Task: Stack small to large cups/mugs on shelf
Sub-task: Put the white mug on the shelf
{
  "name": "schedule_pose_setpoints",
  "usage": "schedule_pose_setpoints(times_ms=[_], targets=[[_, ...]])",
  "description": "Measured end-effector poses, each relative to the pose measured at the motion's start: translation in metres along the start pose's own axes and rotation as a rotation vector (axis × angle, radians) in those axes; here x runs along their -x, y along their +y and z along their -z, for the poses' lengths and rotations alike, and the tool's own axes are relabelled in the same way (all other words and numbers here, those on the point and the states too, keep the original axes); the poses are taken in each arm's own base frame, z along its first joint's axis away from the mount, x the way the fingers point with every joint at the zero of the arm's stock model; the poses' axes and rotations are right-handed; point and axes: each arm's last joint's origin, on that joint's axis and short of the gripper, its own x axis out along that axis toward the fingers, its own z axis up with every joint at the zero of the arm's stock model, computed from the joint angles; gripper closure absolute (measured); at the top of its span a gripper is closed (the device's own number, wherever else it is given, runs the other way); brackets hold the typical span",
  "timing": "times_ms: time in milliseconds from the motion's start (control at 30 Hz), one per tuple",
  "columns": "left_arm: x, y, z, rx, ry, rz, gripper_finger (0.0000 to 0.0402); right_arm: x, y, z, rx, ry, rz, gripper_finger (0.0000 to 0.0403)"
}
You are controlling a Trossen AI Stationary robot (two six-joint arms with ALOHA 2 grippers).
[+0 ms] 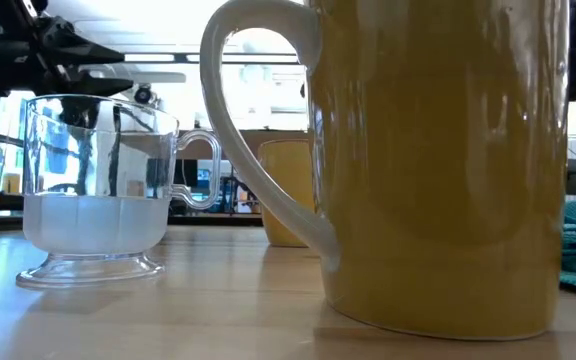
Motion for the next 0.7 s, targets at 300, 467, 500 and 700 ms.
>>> schedule_pose_setpoints(times_ms=[300,467,500,700], targets=[[0.0,0.001,0.003,0.048,0.041,0.004,0.0247,-0.019,0.013,0.005,-0.071,0.019,-0.085,0.0222],[0.0,0.001,0.003,0.067,0.04,0.003,0.0247,-0.036,0.029,0.003,-0.056,0.047,-0.098,0.0222],[0.0,0.001,0.003,0.072,0.04,0.003,0.0247,-0.041,0.035,0.001,-0.031,0.061,-0.097,0.0222],[0.0,0.001,0.003,0.074,0.035,-0.003,0.0247,-0.083,0.086,-0.014,0.205,0.164,-0.173,0.0222]])
